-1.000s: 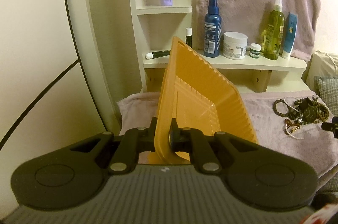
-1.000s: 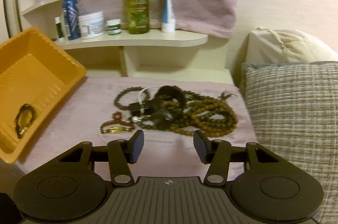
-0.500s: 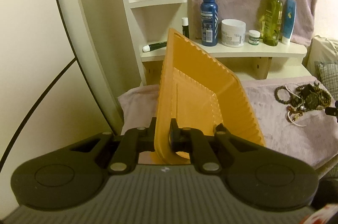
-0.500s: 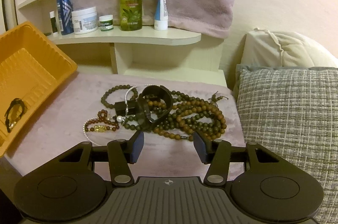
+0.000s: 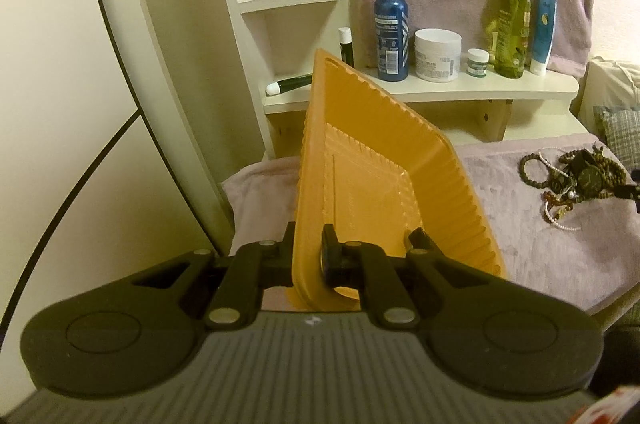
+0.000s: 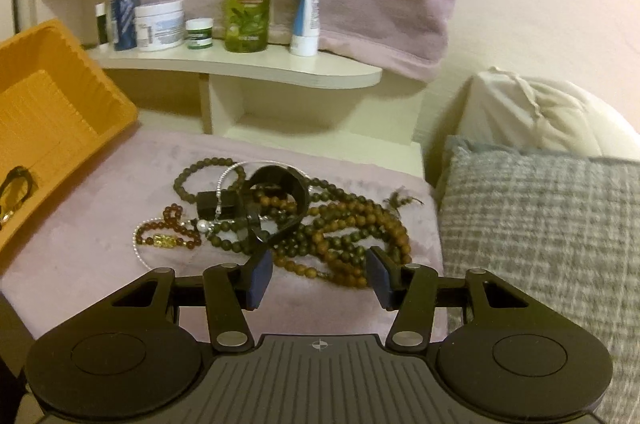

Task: Organize jewelry
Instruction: 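Close the right tool on the black band in the pile, then carry the black band into the orange tray and open the right tool, then move the open right tool back over the jewelry pile, then close the right tool on the small gold charm, then carry the gold charm into the orange tray and open the right tool, then move the open right tool back over the jewelry pile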

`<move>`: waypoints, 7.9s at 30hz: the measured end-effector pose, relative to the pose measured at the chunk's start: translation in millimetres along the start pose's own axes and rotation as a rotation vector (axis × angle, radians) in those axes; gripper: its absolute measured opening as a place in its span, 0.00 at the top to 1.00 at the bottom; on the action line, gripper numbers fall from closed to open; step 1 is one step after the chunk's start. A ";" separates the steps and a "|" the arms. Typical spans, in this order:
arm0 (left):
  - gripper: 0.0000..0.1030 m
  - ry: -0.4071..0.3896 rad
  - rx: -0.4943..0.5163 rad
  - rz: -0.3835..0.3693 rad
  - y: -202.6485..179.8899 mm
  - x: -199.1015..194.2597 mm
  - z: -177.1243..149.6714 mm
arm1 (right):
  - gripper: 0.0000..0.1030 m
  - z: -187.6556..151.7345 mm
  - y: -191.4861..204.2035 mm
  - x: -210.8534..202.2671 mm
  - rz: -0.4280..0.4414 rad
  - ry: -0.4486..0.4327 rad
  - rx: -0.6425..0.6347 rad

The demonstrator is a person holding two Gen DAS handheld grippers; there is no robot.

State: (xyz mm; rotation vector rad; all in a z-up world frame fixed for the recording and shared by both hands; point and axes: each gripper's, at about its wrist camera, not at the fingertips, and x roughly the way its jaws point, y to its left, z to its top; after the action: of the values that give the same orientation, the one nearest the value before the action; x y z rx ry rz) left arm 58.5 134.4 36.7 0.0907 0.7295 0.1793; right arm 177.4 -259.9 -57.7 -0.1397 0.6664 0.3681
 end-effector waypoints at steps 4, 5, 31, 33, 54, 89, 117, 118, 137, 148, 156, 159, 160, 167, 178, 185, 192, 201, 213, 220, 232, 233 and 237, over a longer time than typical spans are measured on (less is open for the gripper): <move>0.91 0.003 0.008 0.000 -0.1 0.8 0.2 | 0.49 8.0 6.7 5.6 0.079 -0.013 -0.047; 0.91 0.004 0.009 0.001 -0.1 0.6 0.3 | 0.49 9.8 11.2 7.5 0.095 -0.016 -0.071; 0.91 0.018 0.029 -0.004 -1.6 0.6 1.2 | 0.91 17.8 48.0 22.7 0.115 0.012 -0.256; 0.91 0.018 0.029 -0.004 -1.7 0.9 1.4 | 0.91 19.8 48.2 18.6 0.118 -0.003 -0.250; 0.91 0.019 0.039 -0.006 -2.6 0.6 1.6 | 0.91 63.1 154.5 -12.6 0.484 -0.109 -0.207; 0.91 0.018 0.034 -0.010 -1.3 1.3 1.8 | 0.67 46.8 175.2 -2.9 0.570 -0.026 -0.006; 0.91 0.017 0.044 -0.003 -1.8 2.0 1.4 | 0.51 -14.0 -17.3 -16.4 0.013 -0.009 0.202; 0.91 0.018 0.045 -0.003 -2.1 1.8 1.5 | 0.51 -13.1 -16.8 -14.5 0.014 -0.008 0.192; 0.91 0.019 0.048 -0.001 -2.5 1.6 1.9 | 0.58 -1.2 71.1 21.8 0.255 0.035 -0.037; 0.91 0.020 0.042 -0.001 -2.1 1.4 1.4 | 0.68 1.6 72.9 41.7 0.184 0.045 -0.027; 0.91 0.020 0.042 0.000 -1.7 1.7 1.5 | 0.64 0.3 77.3 52.0 0.176 0.053 -0.081; 0.91 0.021 0.039 -0.001 -1.6 1.7 1.4 | 0.64 -0.7 79.2 51.2 0.168 0.045 -0.089; 0.91 0.021 0.038 -0.001 -1.4 1.9 1.4 | 0.69 -0.9 80.2 50.5 0.166 0.044 -0.091; 0.91 0.020 0.037 -0.002 -0.9 2.3 1.2 | 0.89 -0.4 86.7 45.0 0.173 0.043 -0.119; 0.91 0.020 0.036 -0.003 -0.8 2.3 1.1 | 0.91 15.0 83.4 12.6 0.161 -0.051 -0.118; 0.91 0.020 0.032 -0.004 -0.3 1.9 1.4 | 0.91 37.7 85.5 -8.7 0.185 -0.123 -0.107; 0.91 0.019 0.029 -0.006 -0.3 2.0 1.5 | 0.91 57.7 108.2 -22.2 0.278 -0.167 -0.095; 0.91 0.018 0.025 -0.009 0.0 1.6 1.5 | 0.91 67.0 177.2 -25.7 0.522 -0.142 -0.127; 0.91 0.017 0.022 -0.013 1.0 1.8 1.3 | 0.88 54.1 218.4 -1.9 0.616 -0.076 -0.167; 0.91 0.018 0.019 -0.014 1.4 1.8 1.6 | 0.82 49.0 178.6 -3.7 0.487 -0.093 -0.074; 0.91 0.016 0.018 -0.014 2.4 1.9 1.6 | 0.82 12.4 77.4 -1.5 0.153 -0.056 0.114; 0.91 0.016 0.019 -0.014 2.4 1.9 1.6 | 0.82 11.2 72.5 -0.8 0.139 -0.054 0.122; 0.91 0.016 0.022 -0.012 1.8 1.6 1.6 | 0.82 4.7 54.9 -0.8 0.091 -0.049 0.136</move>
State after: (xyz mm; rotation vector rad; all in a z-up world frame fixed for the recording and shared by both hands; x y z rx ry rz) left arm 60.4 136.4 37.1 0.1060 0.7476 0.1607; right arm 158.8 -208.2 -54.1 0.0295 0.6489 0.4114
